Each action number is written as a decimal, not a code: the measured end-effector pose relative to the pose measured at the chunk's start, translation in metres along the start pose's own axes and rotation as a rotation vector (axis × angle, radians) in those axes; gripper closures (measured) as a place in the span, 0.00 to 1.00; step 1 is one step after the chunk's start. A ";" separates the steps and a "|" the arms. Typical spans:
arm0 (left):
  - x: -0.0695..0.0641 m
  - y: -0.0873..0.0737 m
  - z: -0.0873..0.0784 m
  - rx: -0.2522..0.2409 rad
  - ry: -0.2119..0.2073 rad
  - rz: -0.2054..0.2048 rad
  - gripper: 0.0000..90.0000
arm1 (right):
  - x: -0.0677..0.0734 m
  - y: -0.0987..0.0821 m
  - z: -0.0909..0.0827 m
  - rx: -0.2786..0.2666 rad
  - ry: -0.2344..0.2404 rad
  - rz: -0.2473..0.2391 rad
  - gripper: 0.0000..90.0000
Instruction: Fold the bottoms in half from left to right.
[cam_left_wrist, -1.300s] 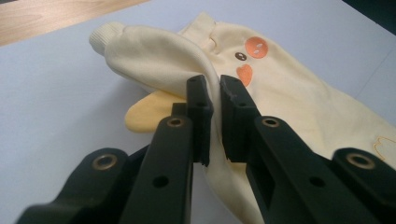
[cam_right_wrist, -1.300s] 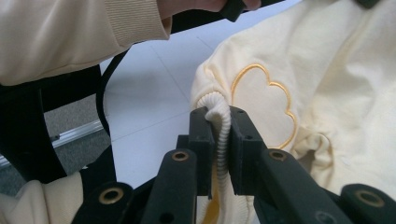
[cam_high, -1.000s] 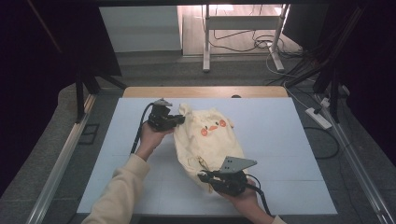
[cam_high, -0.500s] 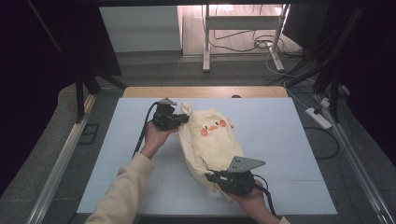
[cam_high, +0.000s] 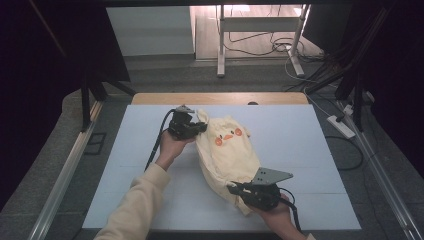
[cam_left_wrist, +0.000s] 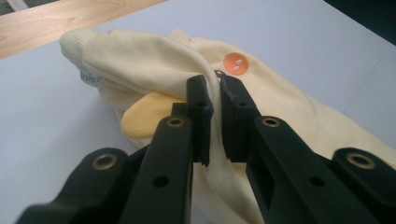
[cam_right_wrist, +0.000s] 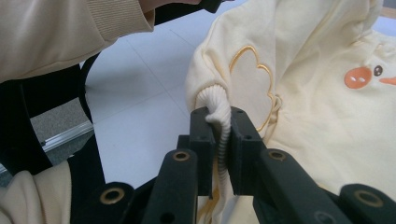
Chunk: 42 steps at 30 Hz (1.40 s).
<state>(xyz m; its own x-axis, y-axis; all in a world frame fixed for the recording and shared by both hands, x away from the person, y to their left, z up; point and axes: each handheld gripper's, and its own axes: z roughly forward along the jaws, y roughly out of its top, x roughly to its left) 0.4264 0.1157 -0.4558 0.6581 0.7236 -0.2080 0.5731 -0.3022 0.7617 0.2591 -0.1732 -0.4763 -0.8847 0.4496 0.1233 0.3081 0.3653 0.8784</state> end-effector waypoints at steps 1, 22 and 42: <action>0.000 0.000 0.000 0.001 -0.001 0.000 0.91 | 0.000 0.000 -0.001 0.001 -0.001 0.001 0.91; -0.008 0.007 0.011 0.003 -0.007 0.014 0.91 | -0.010 -0.005 -0.019 0.004 -0.038 0.021 0.91; -0.017 0.014 0.029 0.023 -0.022 0.030 0.91 | -0.017 -0.012 -0.030 0.023 -0.075 0.038 0.92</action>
<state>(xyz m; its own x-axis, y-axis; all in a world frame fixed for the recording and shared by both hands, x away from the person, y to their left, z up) 0.4372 0.0818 -0.4595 0.6860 0.6999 -0.1988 0.5636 -0.3382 0.7537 0.2601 -0.2100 -0.4755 -0.8439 0.5229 0.1202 0.3491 0.3651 0.8630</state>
